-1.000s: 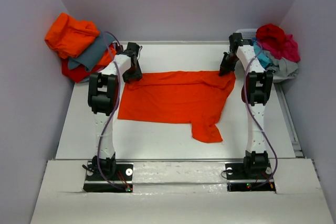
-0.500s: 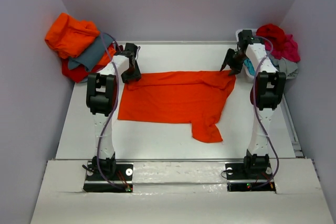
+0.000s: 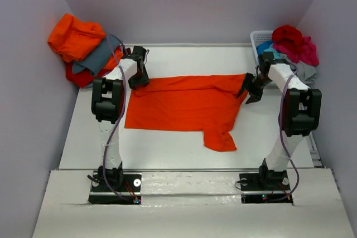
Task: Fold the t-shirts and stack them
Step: Fold the tshirt
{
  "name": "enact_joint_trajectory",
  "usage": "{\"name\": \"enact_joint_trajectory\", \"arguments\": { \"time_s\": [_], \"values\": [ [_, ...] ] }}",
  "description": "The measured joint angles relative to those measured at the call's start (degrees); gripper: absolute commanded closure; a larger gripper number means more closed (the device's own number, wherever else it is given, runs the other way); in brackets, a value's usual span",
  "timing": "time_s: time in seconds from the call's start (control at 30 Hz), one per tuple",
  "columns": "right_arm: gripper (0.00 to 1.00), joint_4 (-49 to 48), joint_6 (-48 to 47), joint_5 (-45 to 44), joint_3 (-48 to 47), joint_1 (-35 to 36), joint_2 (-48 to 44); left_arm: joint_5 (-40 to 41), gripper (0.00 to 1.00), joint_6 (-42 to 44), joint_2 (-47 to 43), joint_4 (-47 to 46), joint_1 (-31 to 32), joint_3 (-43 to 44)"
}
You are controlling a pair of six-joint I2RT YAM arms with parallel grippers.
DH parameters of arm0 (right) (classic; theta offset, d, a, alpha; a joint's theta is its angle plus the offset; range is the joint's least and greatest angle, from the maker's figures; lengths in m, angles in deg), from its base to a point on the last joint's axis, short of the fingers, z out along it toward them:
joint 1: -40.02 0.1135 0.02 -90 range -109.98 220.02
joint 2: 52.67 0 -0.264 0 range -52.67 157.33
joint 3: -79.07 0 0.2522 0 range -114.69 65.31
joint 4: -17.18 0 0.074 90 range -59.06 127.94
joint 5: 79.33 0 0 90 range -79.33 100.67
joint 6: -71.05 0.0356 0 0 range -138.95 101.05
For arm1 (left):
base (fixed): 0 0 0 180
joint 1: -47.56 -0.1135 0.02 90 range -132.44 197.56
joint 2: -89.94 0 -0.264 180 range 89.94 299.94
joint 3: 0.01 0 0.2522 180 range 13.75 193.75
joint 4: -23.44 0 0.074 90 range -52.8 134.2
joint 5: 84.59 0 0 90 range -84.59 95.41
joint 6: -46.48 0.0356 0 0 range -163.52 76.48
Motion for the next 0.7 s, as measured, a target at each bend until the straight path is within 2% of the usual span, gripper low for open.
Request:
{"name": "enact_joint_trajectory", "arguments": {
  "time_s": [0.1,0.37,0.57,0.7],
  "values": [
    [0.42,-0.26,-0.59,0.85,3.72,0.66,2.14,0.33,0.4,0.0,-0.02,0.26,0.15,0.02],
    [0.42,-2.36,-0.2,2.19,2.93,2.47,5.18,0.87,0.4,0.02,-0.02,0.7,0.33,0.11],
    [0.42,-3.06,-0.11,2.67,3.69,3.45,5.27,0.94,0.4,0.02,-0.02,0.74,0.33,0.11],
    [0.42,-3.61,0.26,2.75,9.09,4.15,2.97,1.01,0.39,0.04,-0.02,0.92,0.35,0.2]
  ]
}}
